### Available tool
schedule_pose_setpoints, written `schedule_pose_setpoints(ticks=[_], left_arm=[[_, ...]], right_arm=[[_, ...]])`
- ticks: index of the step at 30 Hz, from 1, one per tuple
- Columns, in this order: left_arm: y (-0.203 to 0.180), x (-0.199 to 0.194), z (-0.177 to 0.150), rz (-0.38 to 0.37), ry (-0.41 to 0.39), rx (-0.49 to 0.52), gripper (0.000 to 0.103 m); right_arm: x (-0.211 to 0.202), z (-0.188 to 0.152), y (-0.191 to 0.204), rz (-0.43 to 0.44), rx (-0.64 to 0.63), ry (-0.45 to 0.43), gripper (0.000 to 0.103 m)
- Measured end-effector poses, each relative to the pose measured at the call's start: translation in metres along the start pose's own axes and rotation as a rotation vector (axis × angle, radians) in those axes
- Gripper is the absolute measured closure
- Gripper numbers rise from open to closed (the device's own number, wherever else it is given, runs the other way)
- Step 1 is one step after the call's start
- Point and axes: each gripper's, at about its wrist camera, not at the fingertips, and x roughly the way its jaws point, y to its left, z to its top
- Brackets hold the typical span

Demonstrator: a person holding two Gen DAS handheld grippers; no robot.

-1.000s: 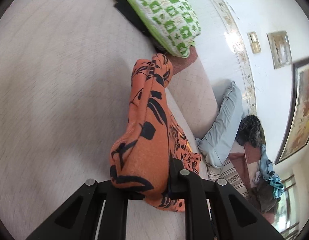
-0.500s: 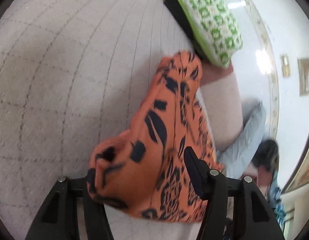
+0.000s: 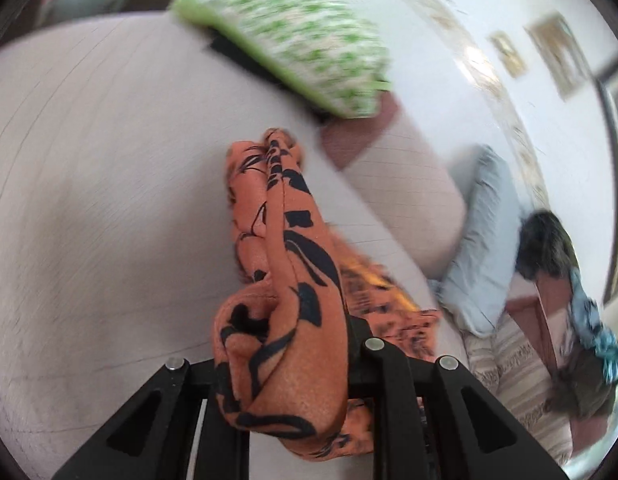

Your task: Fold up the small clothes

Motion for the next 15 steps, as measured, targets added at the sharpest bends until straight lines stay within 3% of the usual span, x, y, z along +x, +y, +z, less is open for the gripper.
schedule_pose_setpoints(ticks=[3,7,13,14,15], left_arm=[[-0.062,0.004,0.008,-0.018,0.008,0.141,0.084],[-0.138,0.018,-0.001,-0.068,0.042,0.275,0.084],[-0.245,0.094,-0.072,-0.098,0.160,0.477,0.083],[-0.254,0.112,-0.090,-0.108,0.201,0.505,0.081],[-0.259,0.128,-0.104,-0.123,0.240,0.536,0.071]], right_arm=[[-0.012,0.004,-0.009,0.035,0.060,0.012,0.103],[-0.061,0.016,-0.029,0.075,0.115,-0.109,0.096],[-0.138,0.035,-0.070,0.093,0.165,-0.359,0.096],[-0.147,0.037,-0.077,0.087,0.180,-0.396,0.096],[-0.157,0.039,-0.086,0.080,0.200,-0.434,0.096]])
